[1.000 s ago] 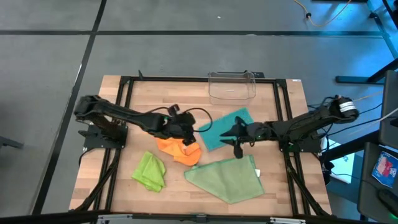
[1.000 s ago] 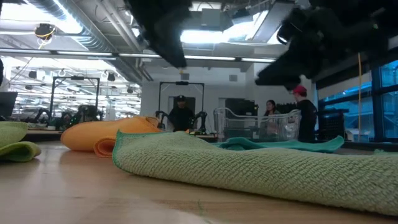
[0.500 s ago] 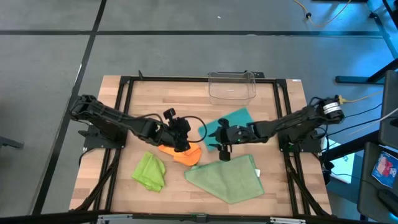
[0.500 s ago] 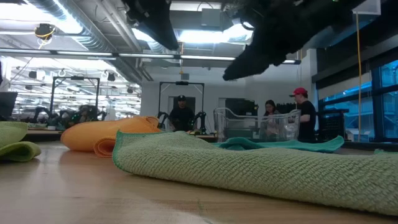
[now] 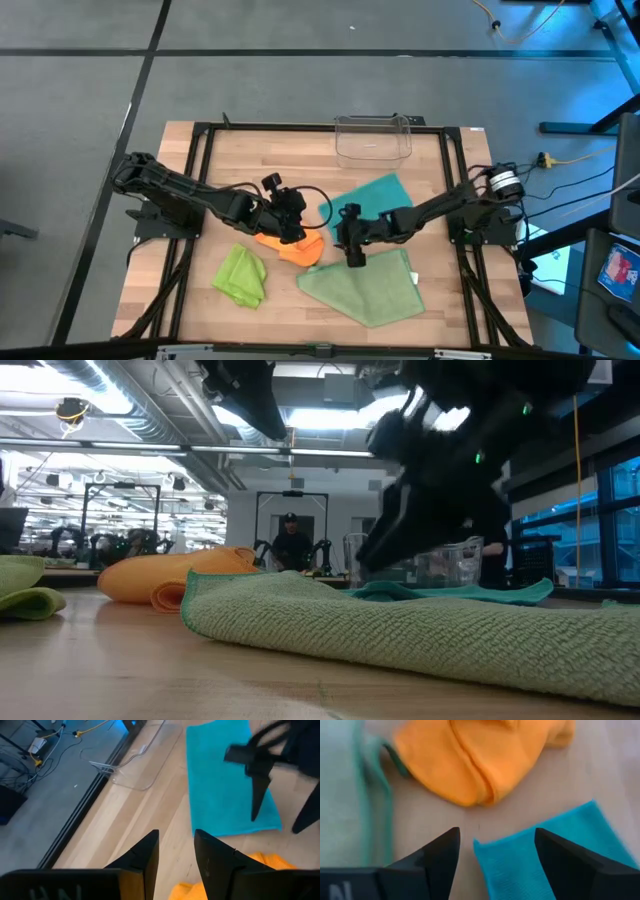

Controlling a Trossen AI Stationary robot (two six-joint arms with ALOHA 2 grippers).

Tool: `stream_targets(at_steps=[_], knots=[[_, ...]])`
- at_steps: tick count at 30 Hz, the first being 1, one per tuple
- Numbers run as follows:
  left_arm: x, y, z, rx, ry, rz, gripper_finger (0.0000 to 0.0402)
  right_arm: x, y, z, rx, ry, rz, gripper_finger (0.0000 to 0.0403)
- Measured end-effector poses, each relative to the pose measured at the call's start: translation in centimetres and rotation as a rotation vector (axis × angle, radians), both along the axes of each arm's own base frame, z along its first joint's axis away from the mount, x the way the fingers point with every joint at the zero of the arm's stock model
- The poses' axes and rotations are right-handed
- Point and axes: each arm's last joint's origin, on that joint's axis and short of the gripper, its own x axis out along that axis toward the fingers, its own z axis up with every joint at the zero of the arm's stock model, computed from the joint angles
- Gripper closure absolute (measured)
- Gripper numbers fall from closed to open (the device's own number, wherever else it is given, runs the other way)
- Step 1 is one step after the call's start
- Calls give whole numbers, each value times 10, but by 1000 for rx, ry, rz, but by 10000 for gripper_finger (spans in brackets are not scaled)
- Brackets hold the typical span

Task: Fold microfiber towels
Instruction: Fold the blue microfiber cloth

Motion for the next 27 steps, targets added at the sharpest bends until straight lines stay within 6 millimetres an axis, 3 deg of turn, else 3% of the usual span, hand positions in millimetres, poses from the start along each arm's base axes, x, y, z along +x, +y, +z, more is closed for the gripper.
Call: stream_targets(at_steps=[8,18,22,27], knots=[[0,0,0,0,-2,2,285,-1,-1,-23,-106,61,-104,146],[0,0,0,-3,-5,6,285,1,5,-33,-107,49,-169,150],[0,0,0,-3,-6,6,285,-2,9,-35,-86,61,-184,183],[0,0,0,-4,-6,6,285,-4,11,-37,-17,83,-228,255]])
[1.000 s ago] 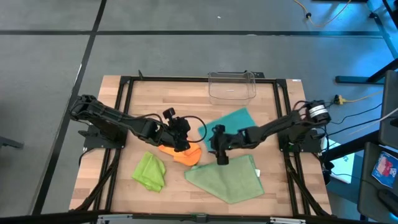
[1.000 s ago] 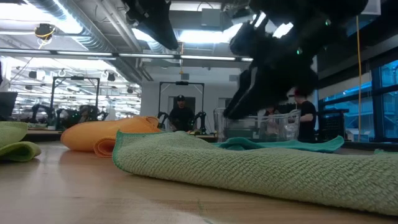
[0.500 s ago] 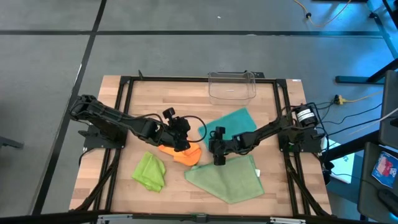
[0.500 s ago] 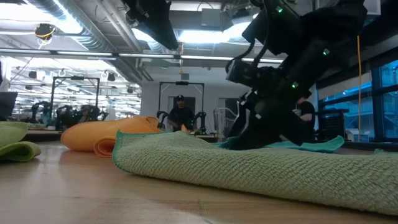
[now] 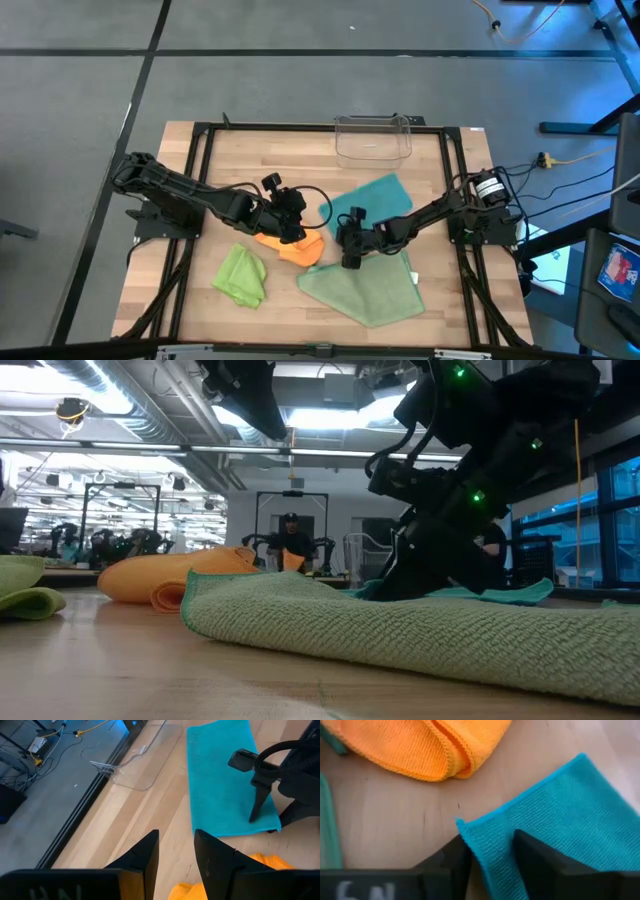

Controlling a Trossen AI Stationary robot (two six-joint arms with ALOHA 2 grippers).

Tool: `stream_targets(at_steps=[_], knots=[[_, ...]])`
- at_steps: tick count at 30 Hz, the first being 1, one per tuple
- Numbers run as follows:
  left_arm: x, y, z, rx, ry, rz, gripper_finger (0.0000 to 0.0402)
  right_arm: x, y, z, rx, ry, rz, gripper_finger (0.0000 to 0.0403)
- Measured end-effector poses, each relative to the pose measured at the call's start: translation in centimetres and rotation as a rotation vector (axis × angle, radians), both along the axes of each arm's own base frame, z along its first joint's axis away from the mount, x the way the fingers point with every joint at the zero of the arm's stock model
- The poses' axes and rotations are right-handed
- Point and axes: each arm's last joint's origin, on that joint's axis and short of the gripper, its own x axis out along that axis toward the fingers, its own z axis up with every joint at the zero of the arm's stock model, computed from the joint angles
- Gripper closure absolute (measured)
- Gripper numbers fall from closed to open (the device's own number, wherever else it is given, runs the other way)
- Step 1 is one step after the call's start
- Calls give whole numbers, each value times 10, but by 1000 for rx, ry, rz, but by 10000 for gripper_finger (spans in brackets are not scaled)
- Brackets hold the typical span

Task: Fold microfiber towels
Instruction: Fold the blue microfiber cloth

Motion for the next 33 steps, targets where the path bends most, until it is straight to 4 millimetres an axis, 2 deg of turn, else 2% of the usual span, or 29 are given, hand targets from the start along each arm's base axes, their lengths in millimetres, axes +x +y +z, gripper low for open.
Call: stream_targets(at_steps=[7,8,14,20,24,28,31,33], knots=[[0,0,0,-1,-1,1,285,-1,0,0,70,-10,-68,383],[0,0,0,-1,-1,1,285,0,0,0,67,-7,-64,390],[0,0,0,-1,-1,1,285,-3,-1,20,44,8,-34,397],[0,0,0,-2,-4,1,285,-14,-5,70,35,-119,-67,399],[0,0,0,-3,-8,1,285,-24,-8,114,74,-280,-76,399],[1,0,0,-3,-8,1,285,-39,-13,150,118,-408,-91,399],[2,-1,-2,-1,-2,1,285,-47,-16,162,164,-451,-137,399],[2,-1,-2,-6,0,-2,285,-50,-18,160,189,-433,-194,400]])
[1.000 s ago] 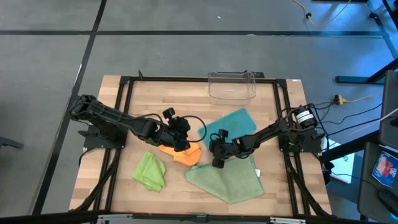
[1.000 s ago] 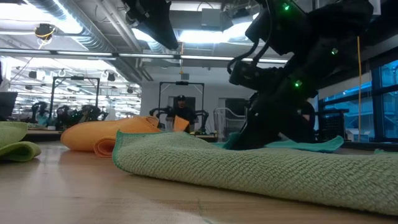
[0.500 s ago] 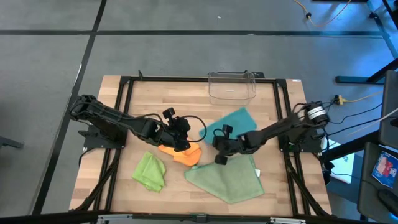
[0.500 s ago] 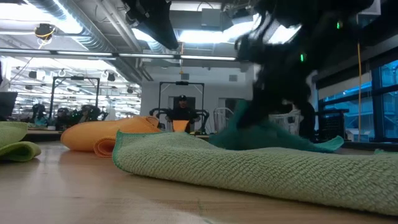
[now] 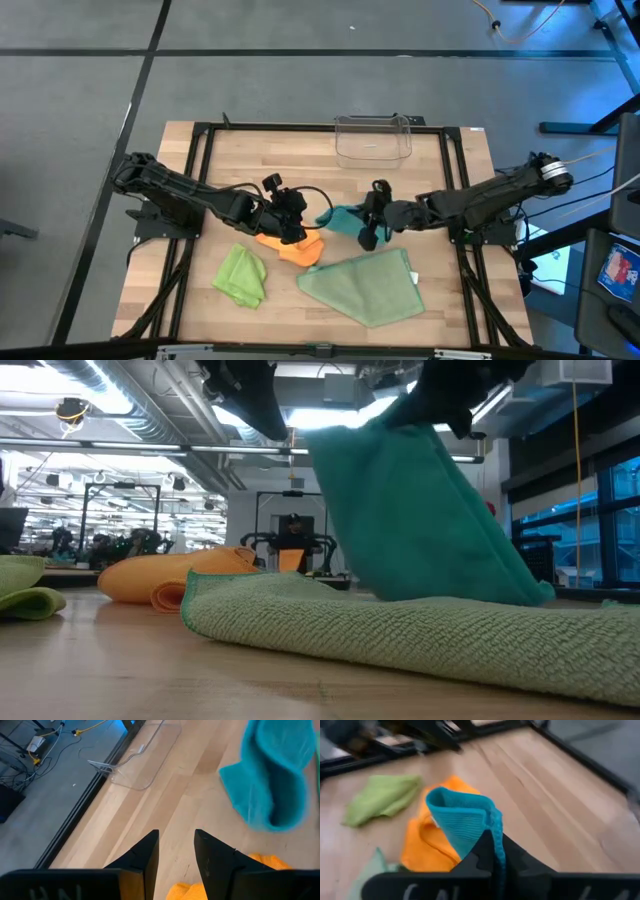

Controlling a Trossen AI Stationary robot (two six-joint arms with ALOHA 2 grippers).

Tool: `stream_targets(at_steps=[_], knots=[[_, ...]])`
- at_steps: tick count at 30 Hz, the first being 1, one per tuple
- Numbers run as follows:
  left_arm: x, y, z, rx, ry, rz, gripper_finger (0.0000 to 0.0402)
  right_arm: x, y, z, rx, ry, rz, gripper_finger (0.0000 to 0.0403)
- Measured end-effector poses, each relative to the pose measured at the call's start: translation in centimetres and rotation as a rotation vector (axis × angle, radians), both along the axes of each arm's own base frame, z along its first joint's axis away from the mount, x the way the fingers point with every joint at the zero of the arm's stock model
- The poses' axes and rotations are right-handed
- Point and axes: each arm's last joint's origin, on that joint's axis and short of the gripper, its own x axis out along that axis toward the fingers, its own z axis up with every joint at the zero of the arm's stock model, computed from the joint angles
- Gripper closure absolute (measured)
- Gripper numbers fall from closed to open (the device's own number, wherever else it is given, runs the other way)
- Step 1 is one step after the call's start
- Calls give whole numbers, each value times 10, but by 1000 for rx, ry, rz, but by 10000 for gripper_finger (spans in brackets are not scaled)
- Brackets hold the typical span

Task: Fold microfiber towels
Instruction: Fold the blue microfiber cloth

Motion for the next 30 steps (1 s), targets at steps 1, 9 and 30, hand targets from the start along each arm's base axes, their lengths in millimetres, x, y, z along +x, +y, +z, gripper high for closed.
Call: stream_targets(at_steps=[1,9,30], knots=[[0,0,0,-1,-1,0,285,-1,-1,-3,19,23,-30,400],[0,0,0,-17,-9,10,285,-15,8,-45,210,63,-167,400],[0,0,0,-27,-20,20,285,-35,35,-108,261,416,-357,322]])
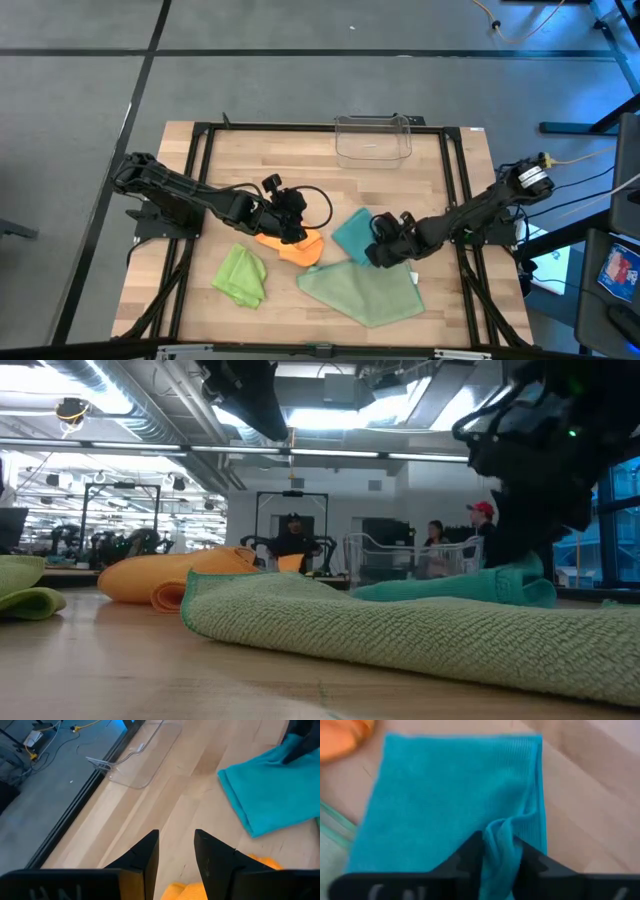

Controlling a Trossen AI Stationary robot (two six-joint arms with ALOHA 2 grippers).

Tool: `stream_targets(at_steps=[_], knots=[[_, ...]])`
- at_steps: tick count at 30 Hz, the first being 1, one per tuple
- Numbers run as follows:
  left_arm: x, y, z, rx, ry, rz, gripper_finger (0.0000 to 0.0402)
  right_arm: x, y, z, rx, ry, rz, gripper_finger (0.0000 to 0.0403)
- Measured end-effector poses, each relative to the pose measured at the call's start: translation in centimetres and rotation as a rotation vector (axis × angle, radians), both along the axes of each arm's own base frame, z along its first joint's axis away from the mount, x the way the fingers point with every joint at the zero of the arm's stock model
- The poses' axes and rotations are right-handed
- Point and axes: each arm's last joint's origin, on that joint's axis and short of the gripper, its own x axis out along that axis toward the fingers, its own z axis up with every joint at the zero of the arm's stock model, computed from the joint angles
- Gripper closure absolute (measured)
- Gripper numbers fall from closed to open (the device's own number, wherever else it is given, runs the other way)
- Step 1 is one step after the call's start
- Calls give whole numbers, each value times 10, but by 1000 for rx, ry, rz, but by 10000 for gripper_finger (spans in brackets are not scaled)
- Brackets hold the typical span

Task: Fold microfiber towels
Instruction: Fold the blue microfiber cloth

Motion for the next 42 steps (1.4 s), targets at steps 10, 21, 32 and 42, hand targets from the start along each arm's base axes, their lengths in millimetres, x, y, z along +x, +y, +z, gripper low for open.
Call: stream_targets(at_steps=[10,21,32,42], knots=[[0,0,0,-6,-6,7,285,-9,-4,18,-19,84,52,216],[0,0,0,-5,-5,7,285,16,4,34,-16,-103,269,215],[0,0,0,0,-6,11,285,31,-8,-27,28,172,260,229],[0,1,0,5,0,9,285,22,-64,-26,-231,441,279,229]])
